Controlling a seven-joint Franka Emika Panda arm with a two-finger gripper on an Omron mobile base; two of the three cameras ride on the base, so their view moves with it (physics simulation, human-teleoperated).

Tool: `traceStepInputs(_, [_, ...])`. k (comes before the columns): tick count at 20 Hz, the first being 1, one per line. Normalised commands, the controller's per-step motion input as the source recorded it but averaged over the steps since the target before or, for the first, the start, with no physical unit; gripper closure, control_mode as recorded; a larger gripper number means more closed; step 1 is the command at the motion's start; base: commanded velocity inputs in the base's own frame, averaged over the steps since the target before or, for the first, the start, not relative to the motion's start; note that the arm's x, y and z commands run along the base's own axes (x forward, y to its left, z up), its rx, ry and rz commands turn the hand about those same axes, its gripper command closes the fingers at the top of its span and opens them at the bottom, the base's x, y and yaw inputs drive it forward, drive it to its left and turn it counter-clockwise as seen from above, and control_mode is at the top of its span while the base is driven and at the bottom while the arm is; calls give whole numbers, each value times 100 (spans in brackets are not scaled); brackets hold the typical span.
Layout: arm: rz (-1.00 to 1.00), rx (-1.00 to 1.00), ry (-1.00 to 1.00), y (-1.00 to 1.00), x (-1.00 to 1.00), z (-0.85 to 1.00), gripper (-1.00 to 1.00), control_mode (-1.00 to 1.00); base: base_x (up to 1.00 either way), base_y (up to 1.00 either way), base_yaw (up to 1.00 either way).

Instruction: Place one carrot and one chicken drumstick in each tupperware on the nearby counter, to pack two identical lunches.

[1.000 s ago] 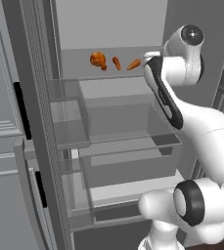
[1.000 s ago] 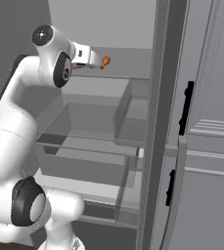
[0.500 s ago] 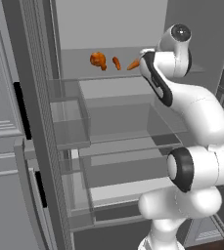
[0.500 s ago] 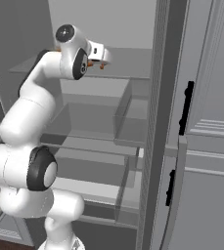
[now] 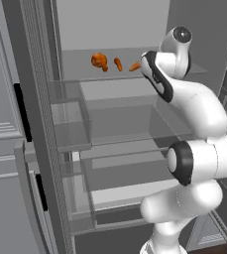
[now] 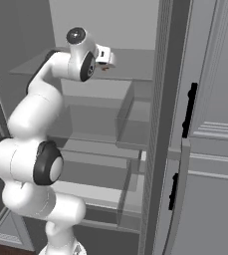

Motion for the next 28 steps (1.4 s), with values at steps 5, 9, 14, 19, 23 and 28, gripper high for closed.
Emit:
traceStepInputs(5, [7,0,0,-10,38,-31,-100,-100,0,0,0])
traceStepInputs(9, [5,0,0,-17,65,0,-100,-100,0,0,0])
traceStepInputs(14, [0,0,4,-6,61,-1,-100,-100,0,0,0])
traceStepInputs(19, [0,0,0,0,16,-20,-100,-100,0,0,0])
traceStepInputs(23, [0,0,0,0,10,-35,-100,-100,0,0,0])
traceStepInputs(28, [-2,-1,-3,3,38,-36,-100,-100,0,0,0])
